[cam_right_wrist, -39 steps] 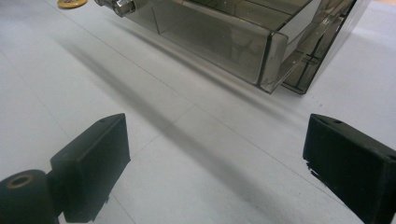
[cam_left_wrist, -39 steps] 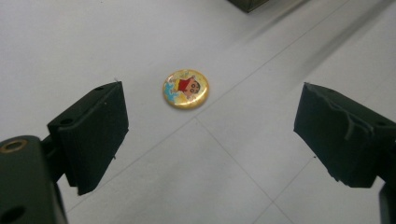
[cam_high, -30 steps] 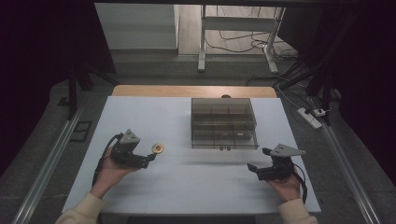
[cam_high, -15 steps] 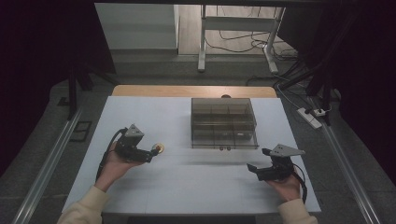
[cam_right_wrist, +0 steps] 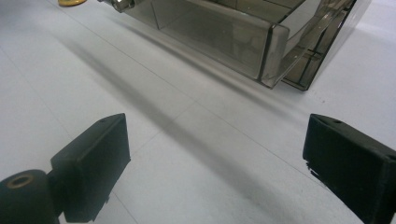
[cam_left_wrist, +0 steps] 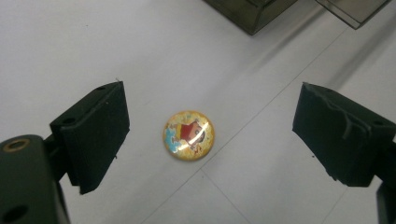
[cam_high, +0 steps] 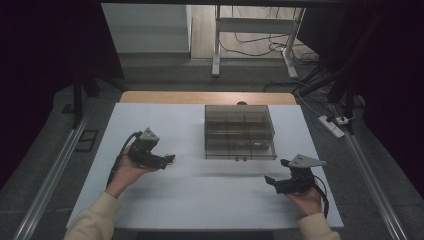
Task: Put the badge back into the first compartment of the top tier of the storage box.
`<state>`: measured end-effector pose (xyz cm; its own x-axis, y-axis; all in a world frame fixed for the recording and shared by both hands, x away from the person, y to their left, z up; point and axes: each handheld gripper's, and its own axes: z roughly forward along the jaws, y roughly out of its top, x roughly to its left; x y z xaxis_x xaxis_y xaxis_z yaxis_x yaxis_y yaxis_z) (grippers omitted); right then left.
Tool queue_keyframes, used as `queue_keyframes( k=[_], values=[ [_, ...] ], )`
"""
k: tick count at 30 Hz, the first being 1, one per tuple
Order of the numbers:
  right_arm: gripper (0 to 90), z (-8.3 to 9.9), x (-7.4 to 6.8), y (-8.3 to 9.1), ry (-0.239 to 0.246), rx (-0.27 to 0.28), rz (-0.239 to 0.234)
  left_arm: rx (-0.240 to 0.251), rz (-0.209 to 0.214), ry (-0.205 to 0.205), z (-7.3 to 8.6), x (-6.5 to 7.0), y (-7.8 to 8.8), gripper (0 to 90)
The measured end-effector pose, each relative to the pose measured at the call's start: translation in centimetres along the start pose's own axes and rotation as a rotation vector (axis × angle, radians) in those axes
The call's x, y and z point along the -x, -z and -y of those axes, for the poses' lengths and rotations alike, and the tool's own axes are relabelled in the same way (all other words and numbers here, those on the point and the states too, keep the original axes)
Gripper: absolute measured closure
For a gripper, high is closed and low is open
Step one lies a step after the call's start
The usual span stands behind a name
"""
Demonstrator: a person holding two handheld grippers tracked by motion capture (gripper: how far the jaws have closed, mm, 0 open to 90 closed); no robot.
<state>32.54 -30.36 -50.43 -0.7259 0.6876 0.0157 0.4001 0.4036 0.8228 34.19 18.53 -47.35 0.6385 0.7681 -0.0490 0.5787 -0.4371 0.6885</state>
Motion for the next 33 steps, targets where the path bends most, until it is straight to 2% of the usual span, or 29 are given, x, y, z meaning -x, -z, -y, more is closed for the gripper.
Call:
queue_keyframes(
  k=[6,11,17,33],
  values=[
    [7.0,0.0,0.0,0.0,-0.001,0.001,-0.002,-0.017,0.015,-0.017,-1.2,0.1,-0.9,11.1],
    [7.0,0.0,0.0,-0.1,0.0,-0.002,-0.003,-0.041,0.011,-0.027,-1.8,0.0,-1.8,11.1],
    [7.0,0.1,0.0,0.0,0.001,-0.001,-0.003,-0.081,-0.003,-0.032,-1.5,-0.5,-2.5,11.1],
    [7.3,0.1,-0.1,-0.1,0.004,-0.002,-0.003,-0.143,0.015,-0.002,-0.8,-1.3,-3.9,11.3]
  ],
)
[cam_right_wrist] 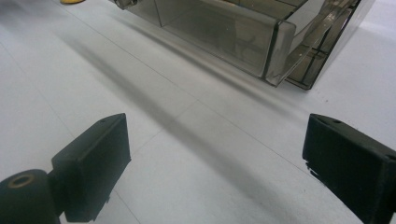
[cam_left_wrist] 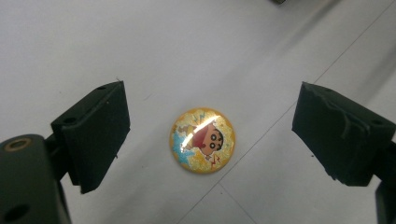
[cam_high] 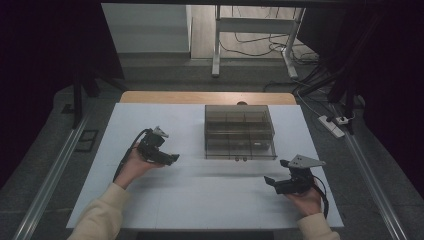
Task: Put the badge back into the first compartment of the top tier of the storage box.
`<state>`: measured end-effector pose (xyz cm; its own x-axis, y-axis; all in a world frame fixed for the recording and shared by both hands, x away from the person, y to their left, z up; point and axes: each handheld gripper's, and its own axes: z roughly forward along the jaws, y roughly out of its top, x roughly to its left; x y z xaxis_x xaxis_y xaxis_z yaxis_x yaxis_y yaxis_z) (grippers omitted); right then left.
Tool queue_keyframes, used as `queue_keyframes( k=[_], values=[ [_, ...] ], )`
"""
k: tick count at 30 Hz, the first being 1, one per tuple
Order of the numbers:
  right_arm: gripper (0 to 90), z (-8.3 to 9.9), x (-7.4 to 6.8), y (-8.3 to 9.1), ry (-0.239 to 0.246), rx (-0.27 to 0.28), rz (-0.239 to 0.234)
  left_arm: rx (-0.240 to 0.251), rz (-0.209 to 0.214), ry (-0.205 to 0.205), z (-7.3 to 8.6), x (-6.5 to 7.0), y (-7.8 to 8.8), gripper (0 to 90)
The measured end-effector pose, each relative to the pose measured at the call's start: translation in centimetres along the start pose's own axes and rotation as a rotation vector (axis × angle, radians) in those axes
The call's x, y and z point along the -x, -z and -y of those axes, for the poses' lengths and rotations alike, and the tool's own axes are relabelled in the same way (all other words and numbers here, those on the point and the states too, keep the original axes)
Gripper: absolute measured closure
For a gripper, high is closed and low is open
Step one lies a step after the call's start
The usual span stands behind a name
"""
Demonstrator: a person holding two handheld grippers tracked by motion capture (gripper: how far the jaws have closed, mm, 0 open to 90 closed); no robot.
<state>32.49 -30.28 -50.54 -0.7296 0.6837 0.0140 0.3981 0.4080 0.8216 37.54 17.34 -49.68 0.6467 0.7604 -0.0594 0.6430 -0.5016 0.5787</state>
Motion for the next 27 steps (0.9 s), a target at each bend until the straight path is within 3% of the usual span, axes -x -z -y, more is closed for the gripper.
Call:
queue_keyframes(
  k=[12,27],
  values=[
    [7.3,0.0,0.0,-0.1,-0.001,-0.004,-0.006,-0.038,0.009,0.0,0.0,-0.1,-1.0,11.6],
    [7.3,0.1,-0.1,-0.1,0.003,-0.012,-0.007,-0.064,-0.012,-0.008,0.2,-0.3,-1.8,13.7]
  ],
)
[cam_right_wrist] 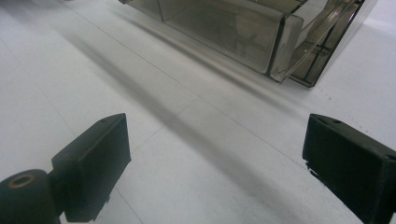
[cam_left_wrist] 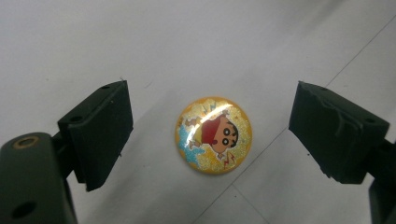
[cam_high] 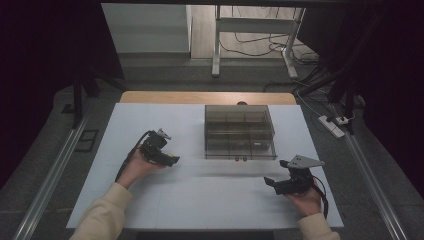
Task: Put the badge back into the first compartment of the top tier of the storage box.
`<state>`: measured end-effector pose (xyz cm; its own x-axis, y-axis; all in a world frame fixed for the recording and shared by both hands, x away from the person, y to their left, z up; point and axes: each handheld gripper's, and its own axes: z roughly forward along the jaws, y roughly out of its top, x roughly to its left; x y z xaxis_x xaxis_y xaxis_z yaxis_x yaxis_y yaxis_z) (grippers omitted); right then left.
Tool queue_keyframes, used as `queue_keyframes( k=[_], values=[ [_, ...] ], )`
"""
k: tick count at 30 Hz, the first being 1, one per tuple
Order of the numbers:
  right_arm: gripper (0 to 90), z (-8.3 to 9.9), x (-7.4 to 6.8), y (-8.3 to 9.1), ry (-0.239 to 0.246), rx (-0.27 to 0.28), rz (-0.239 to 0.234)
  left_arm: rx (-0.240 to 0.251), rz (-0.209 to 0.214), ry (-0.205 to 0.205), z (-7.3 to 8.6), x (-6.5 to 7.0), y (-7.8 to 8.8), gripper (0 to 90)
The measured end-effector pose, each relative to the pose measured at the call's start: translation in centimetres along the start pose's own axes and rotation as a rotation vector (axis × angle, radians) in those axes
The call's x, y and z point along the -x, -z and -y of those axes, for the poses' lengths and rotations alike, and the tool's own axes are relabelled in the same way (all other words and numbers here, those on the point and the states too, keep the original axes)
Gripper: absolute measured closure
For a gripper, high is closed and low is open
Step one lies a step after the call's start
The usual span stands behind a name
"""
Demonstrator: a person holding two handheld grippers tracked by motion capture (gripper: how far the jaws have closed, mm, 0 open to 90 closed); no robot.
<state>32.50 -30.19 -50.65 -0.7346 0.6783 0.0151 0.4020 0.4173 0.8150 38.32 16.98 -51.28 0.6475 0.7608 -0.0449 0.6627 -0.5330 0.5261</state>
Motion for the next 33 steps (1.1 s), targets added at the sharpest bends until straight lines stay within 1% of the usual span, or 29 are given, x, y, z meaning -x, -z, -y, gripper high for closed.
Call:
queue_keyframes(
  k=[4,7,10,13,16,20,23,26,28,31,33],
  values=[
    [7.3,0.01,0.0,-0.01,-0.001,-0.003,0.0,-0.012,0.005,-0.007,0.13,-0.05,-0.11,15.1],
    [7.3,0.03,0.0,-0.05,0.001,-0.008,-0.002,-0.019,0.007,-0.02,0.16,0.06,-0.2,16.5],
    [7.3,0.05,0.0,-0.07,0.002,-0.008,-0.009,-0.03,0.006,-0.044,0.2,0.17,-0.33,19.9],
    [7.3,0.03,-0.05,-0.1,0.004,-0.008,-0.011,-0.037,0.015,-0.053,0.27,0.2,-0.46,22.5],
    [7.3,0.04,-0.06,-0.07,0.005,-0.008,-0.012,-0.051,0.016,-0.072,0.33,0.29,-0.55,25.4],
    [7.3,0.04,-0.05,-0.06,0.004,-0.007,-0.012,-0.061,0.023,-0.083,0.36,0.36,-0.7,29.7],
    [7.3,0.04,-0.05,-0.09,0.003,-0.009,-0.014,-0.066,0.027,-0.085,0.3,0.38,-0.79,31.1],
    [7.3,0.0,-0.08,-0.1,0.005,-0.014,-0.015,-0.072,0.022,-0.086,0.33,0.36,-0.81,31.0],
    [7.4,0.0,-0.07,-0.07,0.005,-0.011,-0.015,-0.071,0.018,-0.079,0.38,0.23,-0.82,30.8],
    [7.4,0.02,-0.05,-0.08,0.003,-0.01,-0.016,-0.079,0.008,-0.071,0.43,0.06,-0.93,28.5],
    [7.4,0.01,-0.07,-0.08,0.005,-0.012,-0.016,-0.081,0.011,-0.064,0.45,-0.01,-1.02,26.4]
  ],
)
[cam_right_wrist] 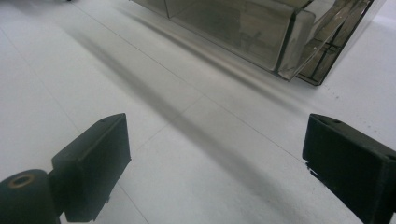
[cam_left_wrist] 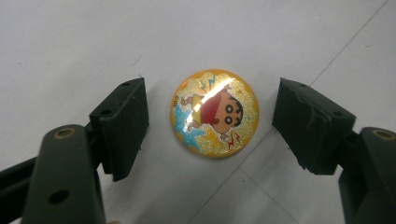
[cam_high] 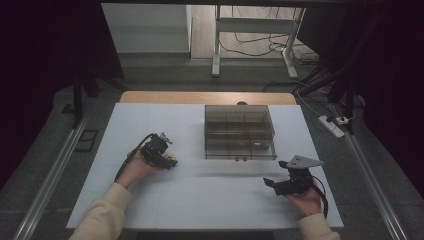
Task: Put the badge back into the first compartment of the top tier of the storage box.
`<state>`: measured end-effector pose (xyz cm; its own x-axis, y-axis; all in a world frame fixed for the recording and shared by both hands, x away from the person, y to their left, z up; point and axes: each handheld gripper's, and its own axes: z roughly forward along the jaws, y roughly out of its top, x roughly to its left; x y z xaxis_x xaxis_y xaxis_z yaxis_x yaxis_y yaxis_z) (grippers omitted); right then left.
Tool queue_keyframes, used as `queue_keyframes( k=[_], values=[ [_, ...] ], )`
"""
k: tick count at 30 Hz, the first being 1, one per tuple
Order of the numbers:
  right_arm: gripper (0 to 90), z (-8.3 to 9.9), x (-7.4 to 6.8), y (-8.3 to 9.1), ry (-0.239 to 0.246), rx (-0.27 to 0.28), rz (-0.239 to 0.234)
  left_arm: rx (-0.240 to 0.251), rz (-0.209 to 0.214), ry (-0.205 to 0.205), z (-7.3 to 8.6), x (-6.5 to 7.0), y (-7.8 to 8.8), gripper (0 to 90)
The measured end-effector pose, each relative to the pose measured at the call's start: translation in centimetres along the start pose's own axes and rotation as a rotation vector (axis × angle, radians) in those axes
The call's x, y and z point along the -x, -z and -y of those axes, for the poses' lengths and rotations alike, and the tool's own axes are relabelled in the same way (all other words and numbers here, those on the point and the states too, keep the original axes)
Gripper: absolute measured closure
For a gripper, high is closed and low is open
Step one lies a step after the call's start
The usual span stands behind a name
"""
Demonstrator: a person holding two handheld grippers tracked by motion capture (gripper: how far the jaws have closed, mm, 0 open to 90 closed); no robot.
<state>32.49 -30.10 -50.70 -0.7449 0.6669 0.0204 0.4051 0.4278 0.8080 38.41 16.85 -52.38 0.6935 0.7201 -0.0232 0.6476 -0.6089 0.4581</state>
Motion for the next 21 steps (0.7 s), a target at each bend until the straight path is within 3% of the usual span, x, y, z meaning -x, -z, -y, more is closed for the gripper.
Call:
queue_keyframes(
  k=[9,15,21],
  values=[
    [7.4,-0.02,-0.02,0.02,0.001,0.0,0.001,0.001,0.022,0.001,0.11,-0.13,0.07,30.8],
    [7.4,-0.02,-0.03,0.02,0.002,-0.004,0.008,0.005,0.025,0.0,0.24,-0.23,0.32,45.0],
    [7.4,-0.02,-0.02,0.05,0.002,-0.003,0.011,0.007,0.026,-0.002,0.25,-0.24,0.33,46.0]
  ],
)
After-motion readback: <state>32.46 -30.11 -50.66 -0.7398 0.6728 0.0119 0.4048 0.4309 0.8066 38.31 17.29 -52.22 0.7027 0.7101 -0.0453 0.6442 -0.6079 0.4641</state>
